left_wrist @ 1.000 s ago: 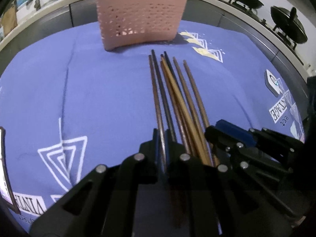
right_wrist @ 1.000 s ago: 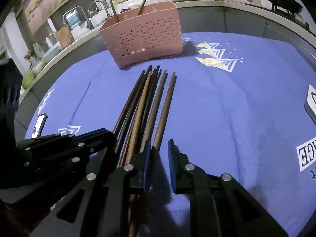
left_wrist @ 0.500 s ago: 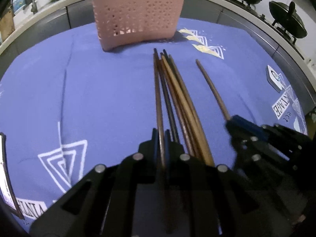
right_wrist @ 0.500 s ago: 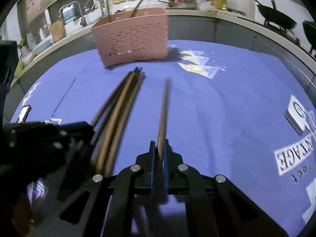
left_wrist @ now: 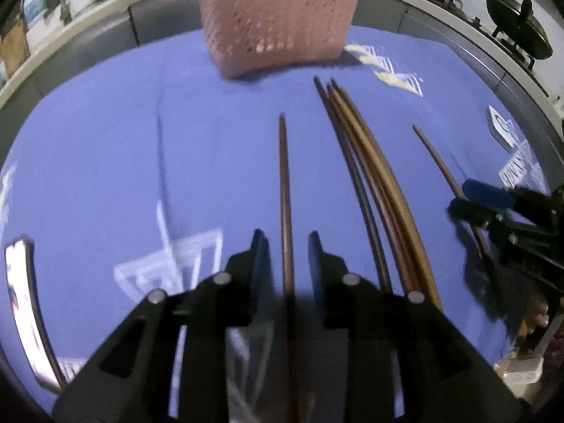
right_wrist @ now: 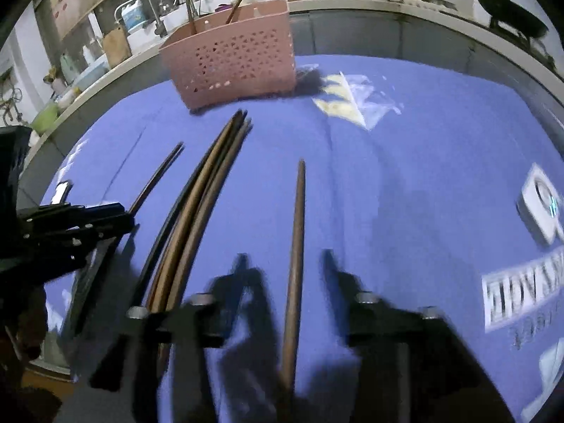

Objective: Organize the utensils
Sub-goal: 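Grasp one chopstick with the left gripper while the right gripper grasps another, then raise both held chopsticks upright and carry them over the pink basket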

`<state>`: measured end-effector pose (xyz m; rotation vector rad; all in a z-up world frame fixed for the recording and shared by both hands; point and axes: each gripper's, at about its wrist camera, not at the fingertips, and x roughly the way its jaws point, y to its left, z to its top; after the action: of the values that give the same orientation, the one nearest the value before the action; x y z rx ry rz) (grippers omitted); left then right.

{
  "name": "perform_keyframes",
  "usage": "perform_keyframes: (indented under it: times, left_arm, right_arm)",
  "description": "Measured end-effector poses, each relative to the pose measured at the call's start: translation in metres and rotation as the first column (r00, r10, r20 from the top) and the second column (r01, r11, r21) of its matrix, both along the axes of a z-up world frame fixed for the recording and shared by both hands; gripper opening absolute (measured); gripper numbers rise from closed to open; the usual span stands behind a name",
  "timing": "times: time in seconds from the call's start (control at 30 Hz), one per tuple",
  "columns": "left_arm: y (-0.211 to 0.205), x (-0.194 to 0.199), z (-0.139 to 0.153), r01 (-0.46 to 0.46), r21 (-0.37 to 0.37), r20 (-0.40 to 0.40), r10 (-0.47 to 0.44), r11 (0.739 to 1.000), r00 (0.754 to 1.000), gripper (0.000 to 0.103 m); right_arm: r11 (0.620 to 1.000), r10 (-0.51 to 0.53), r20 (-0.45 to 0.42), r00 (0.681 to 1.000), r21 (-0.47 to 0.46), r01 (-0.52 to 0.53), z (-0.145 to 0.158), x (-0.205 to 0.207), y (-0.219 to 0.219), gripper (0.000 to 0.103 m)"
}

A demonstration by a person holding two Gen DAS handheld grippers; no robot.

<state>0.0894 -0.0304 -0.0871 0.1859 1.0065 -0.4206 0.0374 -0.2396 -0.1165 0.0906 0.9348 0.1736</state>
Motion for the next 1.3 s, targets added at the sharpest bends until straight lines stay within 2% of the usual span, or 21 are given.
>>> perform_keyframes:
  times: [0.03, 0.1, 0.13, 0.17, 0.2, 0.3, 0.37, 0.43, 0.5, 0.53, 0.63, 0.73, 0.77, 0.83, 0.93, 0.97, 1.07, 1.17, 1.23, 1.3]
  left_arm:
    - [-0.006, 0.009, 0.000, 0.001, 0.012, 0.024, -0.001, 1.000, 1.000, 0.024]
    - [-0.017, 0.020, 0.000, 0.006, 0.037, 0.063, -0.008, 0.999, 0.998, 0.014]
    - [-0.021, 0.027, -0.001, 0.021, 0.017, 0.067, -0.022, 1.000, 0.998, 0.005]
    - [-0.022, 0.032, 0.000, 0.015, 0.007, 0.062, -0.016, 1.000, 0.998, 0.005]
    - [-0.023, 0.036, 0.000, 0.008, 0.001, 0.055, -0.008, 1.000, 0.998, 0.005]
    - [-0.022, 0.040, 0.007, 0.010, -0.029, 0.031, -0.010, 1.000, 0.999, 0.004]
    - [-0.017, 0.032, 0.026, 0.025, -0.061, 0.080, -0.021, 0.998, 0.997, 0.005]
    - [-0.009, 0.022, 0.051, 0.041, -0.109, 0.142, -0.025, 0.993, 0.989, 0.005]
    - [0.002, 0.011, 0.081, 0.059, -0.179, 0.205, -0.021, 0.982, 0.978, 0.005]
    - [0.009, 0.003, 0.100, 0.071, -0.214, 0.246, -0.016, 0.974, 0.969, 0.005]
    - [0.025, -0.014, 0.138, 0.097, -0.272, 0.343, 0.002, 0.957, 0.939, 0.005]
    - [0.033, -0.029, 0.159, 0.116, -0.299, 0.406, 0.016, 0.947, 0.914, 0.005]
    - [0.033, -0.033, 0.162, 0.117, -0.303, 0.416, 0.020, 0.946, 0.909, 0.005]
    - [0.032, -0.034, 0.161, 0.119, -0.298, 0.412, 0.015, 0.947, 0.911, 0.005]
    - [0.025, -0.028, 0.148, 0.099, -0.278, 0.385, 0.017, 0.955, 0.923, 0.005]
    - [0.026, -0.029, 0.147, 0.095, -0.276, 0.400, 0.025, 0.956, 0.916, 0.005]
    - [0.028, -0.028, 0.152, 0.110, -0.289, 0.386, 0.011, 0.951, 0.922, 0.005]
    - [0.035, -0.019, 0.172, 0.113, -0.297, 0.423, 0.024, 0.948, 0.906, 0.005]
    - [0.038, -0.011, 0.191, 0.113, -0.319, 0.440, 0.042, 0.941, 0.897, 0.005]
    - [0.040, 0.001, 0.218, 0.111, -0.342, 0.475, 0.069, 0.933, 0.877, 0.005]
  right_arm:
    - [1.000, 0.003, 0.003, 1.000, -0.018, -0.003, 0.000, 0.009, 0.003, 0.051]
    - [0.996, 0.028, 0.009, 1.000, -0.081, -0.028, 0.001, 0.028, 0.012, 0.046]
    - [0.992, 0.040, 0.024, 0.999, -0.125, -0.037, 0.002, 0.035, 0.018, 0.025]
    - [0.993, 0.056, 0.018, 0.998, -0.108, -0.054, 0.002, 0.040, 0.018, 0.005]
    - [0.995, 0.057, 0.001, 0.998, -0.079, -0.057, 0.003, 0.044, 0.016, 0.005]
    - [0.996, 0.058, -0.009, 0.998, -0.072, -0.058, 0.008, 0.048, 0.016, 0.005]
    - [0.998, 0.066, 0.042, 0.997, -0.022, -0.065, 0.025, 0.041, 0.013, 0.005]
    - [0.998, 0.063, 0.135, 0.989, 0.017, -0.066, 0.054, 0.029, 0.010, 0.005]
    - [0.995, 0.060, 0.262, 0.963, 0.061, -0.078, 0.093, 0.011, 0.008, 0.005]
    - [0.994, 0.060, 0.300, 0.952, 0.065, -0.083, 0.103, 0.006, 0.008, 0.005]
    - [0.992, 0.069, 0.477, 0.876, 0.059, -0.110, 0.148, -0.024, 0.015, 0.005]
    - [0.992, 0.061, 0.564, 0.824, 0.057, -0.112, 0.167, -0.037, 0.018, 0.005]
    - [0.993, 0.054, 0.579, 0.813, 0.056, -0.107, 0.169, -0.041, 0.020, 0.005]
    - [0.995, 0.046, 0.580, 0.813, 0.049, -0.092, 0.165, -0.040, 0.024, 0.005]
    - [0.996, 0.031, 0.539, 0.842, 0.051, -0.070, 0.150, -0.029, 0.028, 0.005]
    - [0.996, 0.026, 0.515, 0.857, 0.059, -0.066, 0.144, -0.022, 0.029, 0.005]
    - [0.996, 0.022, 0.477, 0.878, 0.066, -0.061, 0.140, -0.008, 0.028, 0.005]
    - [0.995, 0.009, 0.509, 0.861, 0.084, -0.060, 0.159, -0.003, 0.028, 0.005]
    - [0.991, -0.014, 0.550, 0.835, 0.118, -0.061, 0.183, 0.012, 0.028, 0.005]
    - [0.986, -0.044, 0.592, 0.804, 0.153, -0.059, 0.203, 0.026, 0.025, 0.005]
